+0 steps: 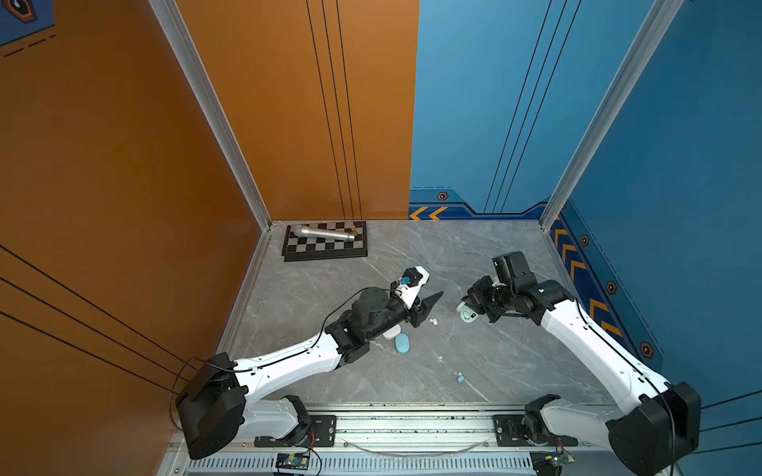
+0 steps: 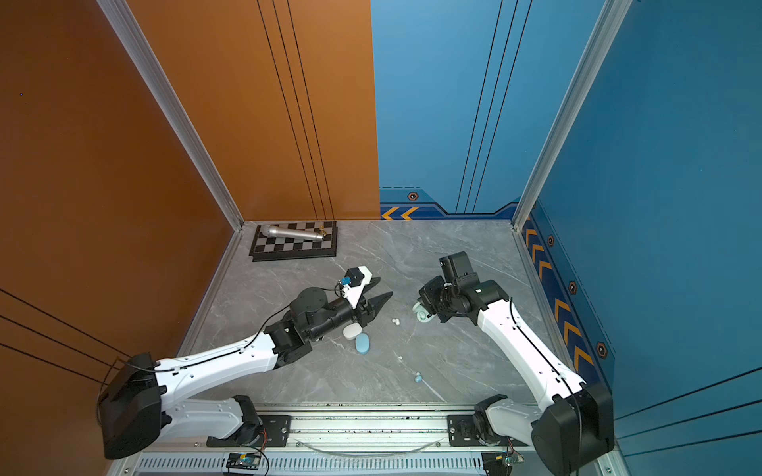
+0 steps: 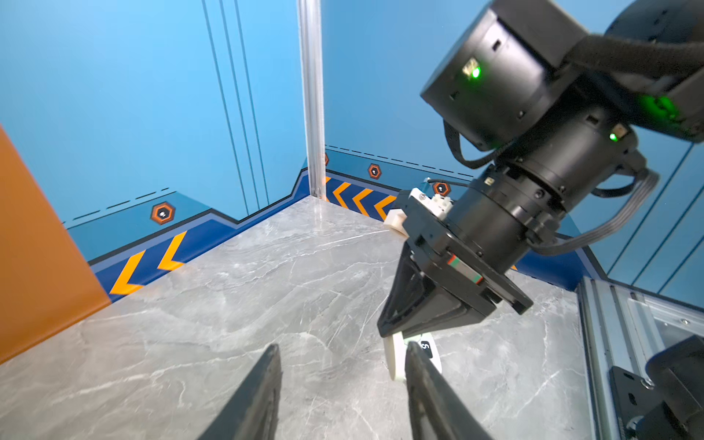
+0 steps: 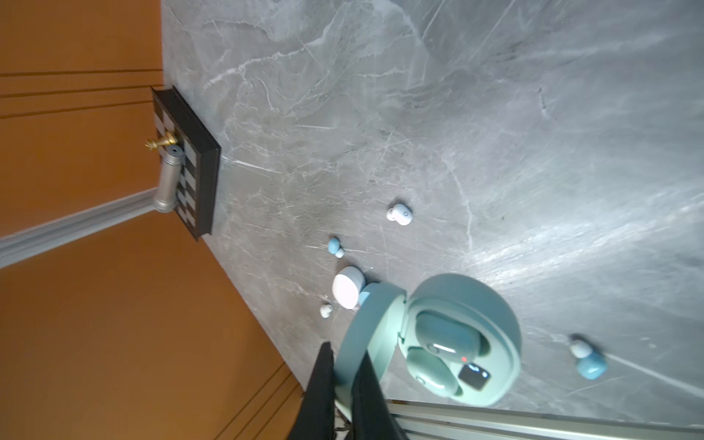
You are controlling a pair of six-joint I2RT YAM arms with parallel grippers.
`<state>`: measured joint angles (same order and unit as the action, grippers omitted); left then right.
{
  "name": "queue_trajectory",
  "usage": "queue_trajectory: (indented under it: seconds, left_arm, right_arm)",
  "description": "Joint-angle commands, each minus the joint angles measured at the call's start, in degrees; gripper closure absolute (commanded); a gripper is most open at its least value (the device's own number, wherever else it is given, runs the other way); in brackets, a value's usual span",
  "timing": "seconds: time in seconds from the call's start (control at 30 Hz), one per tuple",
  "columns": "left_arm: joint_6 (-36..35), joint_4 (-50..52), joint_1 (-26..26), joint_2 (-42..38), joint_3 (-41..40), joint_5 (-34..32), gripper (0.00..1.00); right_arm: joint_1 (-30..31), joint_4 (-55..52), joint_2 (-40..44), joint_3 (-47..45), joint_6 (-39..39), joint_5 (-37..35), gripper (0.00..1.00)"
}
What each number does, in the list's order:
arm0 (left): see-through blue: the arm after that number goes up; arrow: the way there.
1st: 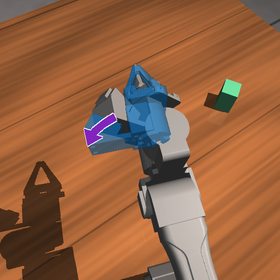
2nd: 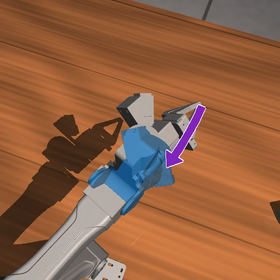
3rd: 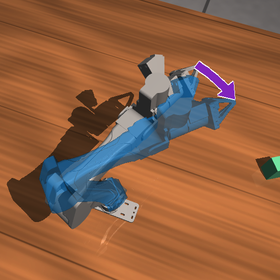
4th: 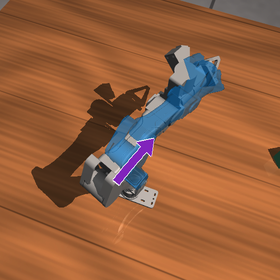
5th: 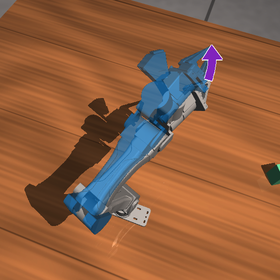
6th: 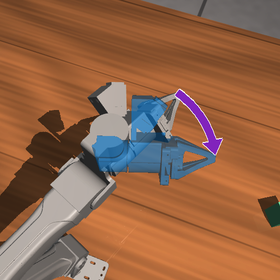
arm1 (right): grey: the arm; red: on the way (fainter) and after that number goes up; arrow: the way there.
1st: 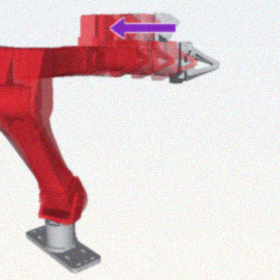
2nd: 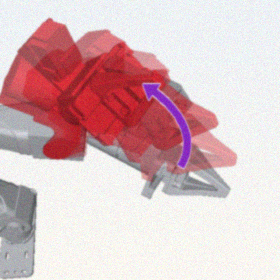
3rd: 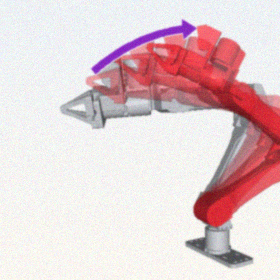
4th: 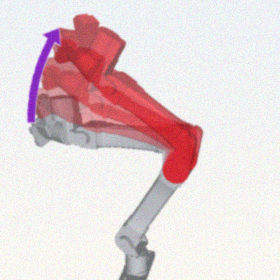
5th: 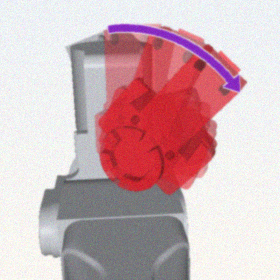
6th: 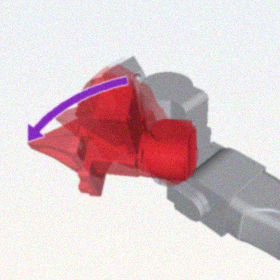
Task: Insert wireless bluetooth earbuds into charging case
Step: Place the charging case at the center of the table.
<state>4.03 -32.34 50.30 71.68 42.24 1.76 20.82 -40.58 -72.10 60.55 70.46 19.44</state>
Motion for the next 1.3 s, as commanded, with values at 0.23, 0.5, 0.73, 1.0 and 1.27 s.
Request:
queue_trajectory:
  seconds: [0.23,0.5,0.73,1.0,1.27]
  left_arm:
    - [16.15,-0.15,-7.68,-6.17,-7.25,6.81,0.29]
    - [16.29,3.95,-9.62,-8.02,-7.65,9.21,0.19]
    - [15.42,5.71,-10.38,-8.74,-8.18,9.71,0.15]
    - [14.08,7.1,-10.5,-8.86,-8.4,10.22,0.02]
    - [13.5,7.2,-10.32,-7.54,-8.44,11.62,0.02]
  right_arm:
    - [0.23,-6.79,-12.32,4.7,-32.47,0.23,0.94]
    - [0.29,-6.65,-21.08,8.91,-40.38,-1.14,0.93]
    - [0.36,-6.7,-26.59,11.51,-43.93,-2.06,0.93]
    - [0.47,-6.62,-30.37,12.44,-45.73,-2.74,0.94]
    - [0.54,-6.7,-32.21,12.74,-46.2,-2.92,0.93]
